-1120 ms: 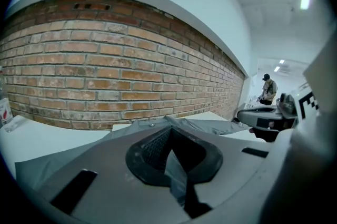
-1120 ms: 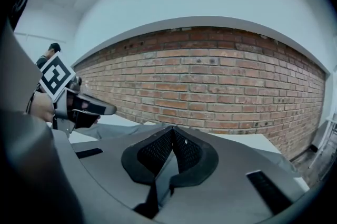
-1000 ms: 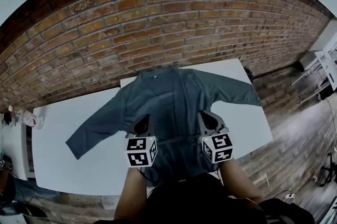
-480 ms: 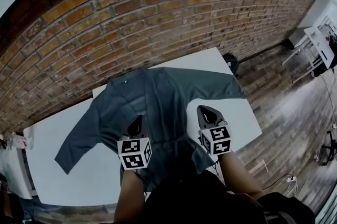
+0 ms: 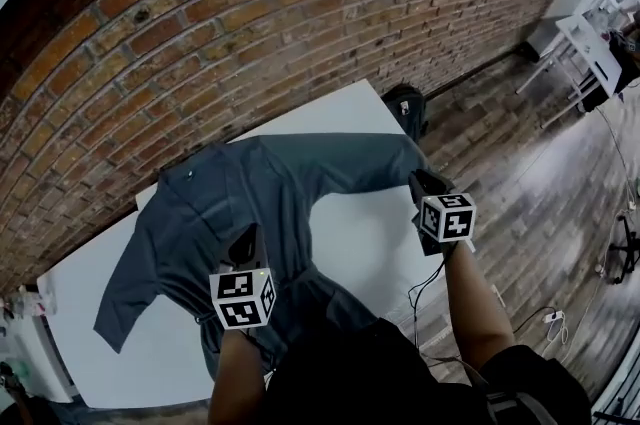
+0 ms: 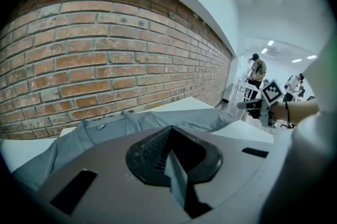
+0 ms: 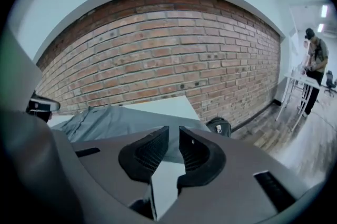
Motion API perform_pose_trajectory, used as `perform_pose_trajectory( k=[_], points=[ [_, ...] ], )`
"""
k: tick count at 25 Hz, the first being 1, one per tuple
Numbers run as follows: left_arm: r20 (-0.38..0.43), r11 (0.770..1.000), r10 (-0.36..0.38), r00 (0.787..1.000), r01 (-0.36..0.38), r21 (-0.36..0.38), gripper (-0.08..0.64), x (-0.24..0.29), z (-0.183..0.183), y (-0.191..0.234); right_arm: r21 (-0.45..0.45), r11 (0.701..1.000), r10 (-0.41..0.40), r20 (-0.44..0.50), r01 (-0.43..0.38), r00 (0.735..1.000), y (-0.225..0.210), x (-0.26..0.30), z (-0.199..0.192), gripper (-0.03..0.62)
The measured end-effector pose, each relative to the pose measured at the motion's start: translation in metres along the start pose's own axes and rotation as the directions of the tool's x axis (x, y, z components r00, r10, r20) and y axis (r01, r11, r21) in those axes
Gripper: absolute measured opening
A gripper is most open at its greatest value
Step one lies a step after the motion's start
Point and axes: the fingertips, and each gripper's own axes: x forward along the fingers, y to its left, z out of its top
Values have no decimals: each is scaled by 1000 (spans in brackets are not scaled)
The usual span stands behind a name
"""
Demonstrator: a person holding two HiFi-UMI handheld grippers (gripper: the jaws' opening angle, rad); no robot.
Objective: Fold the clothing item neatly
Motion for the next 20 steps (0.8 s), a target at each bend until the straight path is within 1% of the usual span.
perform_pose_trajectory(
  k=[2,3,5,8,11,15,16,17,18,20],
  points=[
    [-18,1000,-3,1000,4,18,-9,6,-1,-10,47,998,32,-50,-29,998,-33,8,-4,72],
    [-27,1000,-4,1000,5,25,-9,10,-2,-14,56,998,46,-77,-42,996,-48,13,-6,88],
    [-44,999,-5,999,6,35,-9,18,-3,-21,49,996,74,-139,-68,987,-68,23,-12,123],
    [-67,999,-5,998,8,49,-9,26,-6,-30,25,992,124,-239,-122,963,-79,41,-30,184],
    [-85,998,-4,996,9,58,-9,34,-8,-37,2,991,129,-309,-135,942,-85,58,-46,201],
    [-101,998,1,995,5,63,-9,42,-9,-39,40,992,125,-336,-118,934,-96,74,-56,201],
    [-104,998,3,995,4,65,-9,44,-10,-39,57,991,132,-336,-119,933,-100,77,-58,201],
    [-108,998,4,994,3,66,-9,45,-10,-39,94,988,150,-337,-125,930,-104,79,-60,213],
    [-113,998,5,994,3,67,-9,46,-12,-39,149,979,180,-336,-137,924,-107,81,-62,226],
    [-121,998,6,993,3,69,-9,48,-14,-39,277,945,263,-330,-173,906,-108,86,-65,241]
  ],
)
